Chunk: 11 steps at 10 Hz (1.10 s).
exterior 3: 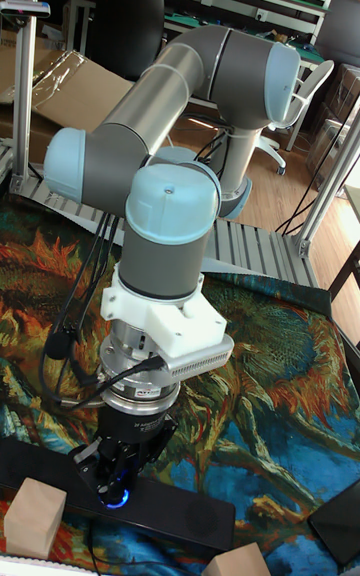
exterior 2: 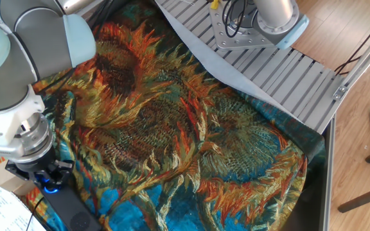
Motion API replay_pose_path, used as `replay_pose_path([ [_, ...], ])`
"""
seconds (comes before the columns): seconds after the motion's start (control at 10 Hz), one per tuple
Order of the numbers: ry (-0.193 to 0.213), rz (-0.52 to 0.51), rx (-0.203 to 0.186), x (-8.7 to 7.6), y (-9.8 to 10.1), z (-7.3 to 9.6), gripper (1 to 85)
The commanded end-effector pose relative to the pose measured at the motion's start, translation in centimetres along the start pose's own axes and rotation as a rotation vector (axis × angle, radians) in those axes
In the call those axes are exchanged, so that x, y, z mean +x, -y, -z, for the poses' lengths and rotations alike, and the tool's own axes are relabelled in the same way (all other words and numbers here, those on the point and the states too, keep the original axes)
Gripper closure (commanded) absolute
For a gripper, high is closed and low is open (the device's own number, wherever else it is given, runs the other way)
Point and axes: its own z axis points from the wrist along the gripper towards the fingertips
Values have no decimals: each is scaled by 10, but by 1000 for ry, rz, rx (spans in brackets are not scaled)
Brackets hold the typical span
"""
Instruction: Turn the knob to increase the volume of the speaker
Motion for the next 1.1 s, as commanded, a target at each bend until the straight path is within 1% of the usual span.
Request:
replay_pose_path([
  [0.0,36,-72,-36,-2,-1,1,567],
  [0.1,34,-79,-34,0,1,-1,567],
  [0.2,30,-113,-31,0,2,-2,567],
  [0.4,32,-210,-40,-2,-1,-1,567],
  [0.6,38,-308,-71,-2,-4,2,570],
  [0.8,27,-378,-71,1,-3,3,583],
  [1.0,22,-433,-72,1,-2,1,597],
])
